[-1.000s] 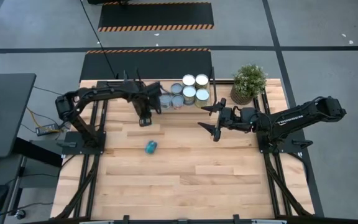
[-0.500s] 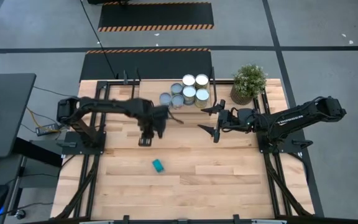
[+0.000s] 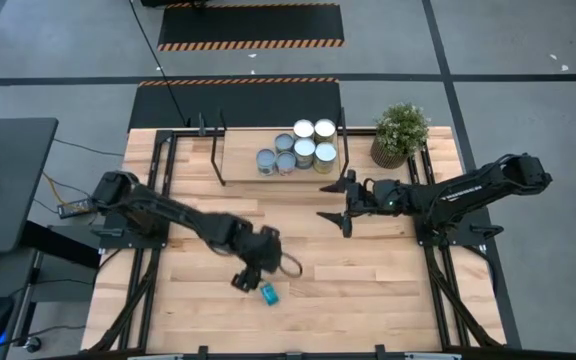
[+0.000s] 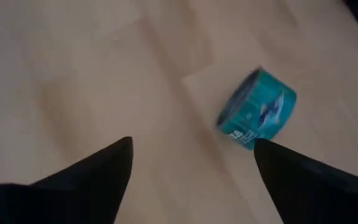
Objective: Pick and place cans onto a shelf
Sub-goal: Put the green tuna can on the shelf
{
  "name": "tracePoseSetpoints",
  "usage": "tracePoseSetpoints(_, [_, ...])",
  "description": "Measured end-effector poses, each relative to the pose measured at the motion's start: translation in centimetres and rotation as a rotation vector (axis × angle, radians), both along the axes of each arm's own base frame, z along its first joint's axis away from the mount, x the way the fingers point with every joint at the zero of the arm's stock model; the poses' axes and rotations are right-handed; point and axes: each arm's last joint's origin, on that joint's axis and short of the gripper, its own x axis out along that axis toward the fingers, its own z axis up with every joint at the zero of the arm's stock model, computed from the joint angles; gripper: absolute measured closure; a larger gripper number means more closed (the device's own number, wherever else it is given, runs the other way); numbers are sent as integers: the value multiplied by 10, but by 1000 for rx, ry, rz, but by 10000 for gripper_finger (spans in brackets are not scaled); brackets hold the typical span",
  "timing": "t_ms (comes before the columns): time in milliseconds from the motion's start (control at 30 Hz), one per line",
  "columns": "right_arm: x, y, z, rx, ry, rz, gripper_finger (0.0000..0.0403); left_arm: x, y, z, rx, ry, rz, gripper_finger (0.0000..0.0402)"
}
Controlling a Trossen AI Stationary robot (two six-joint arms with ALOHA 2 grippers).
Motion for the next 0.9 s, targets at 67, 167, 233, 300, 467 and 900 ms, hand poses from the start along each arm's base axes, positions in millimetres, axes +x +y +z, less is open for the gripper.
tracePoseSetpoints(67, [3,5,-7,21,31,15,54,4,-12,-10,-5,-6,-41,53])
tracePoseSetpoints(167, [6,15,-15,55,63,45,54,8,-22,-20,-49,5,-83,51])
tracePoseSetpoints(233, [8,22,-20,73,85,52,54,12,-26,-21,-86,-30,-103,54])
tracePoseSetpoints(300, [8,29,-24,92,95,50,54,14,-27,-18,-126,-51,-114,55])
tracePoseSetpoints(467, [4,54,-34,117,161,81,54,16,-33,-15,-170,-86,-91,56])
tracePoseSetpoints(900, [6,111,-72,124,204,223,54,14,-65,-14,-118,-208,-122,56])
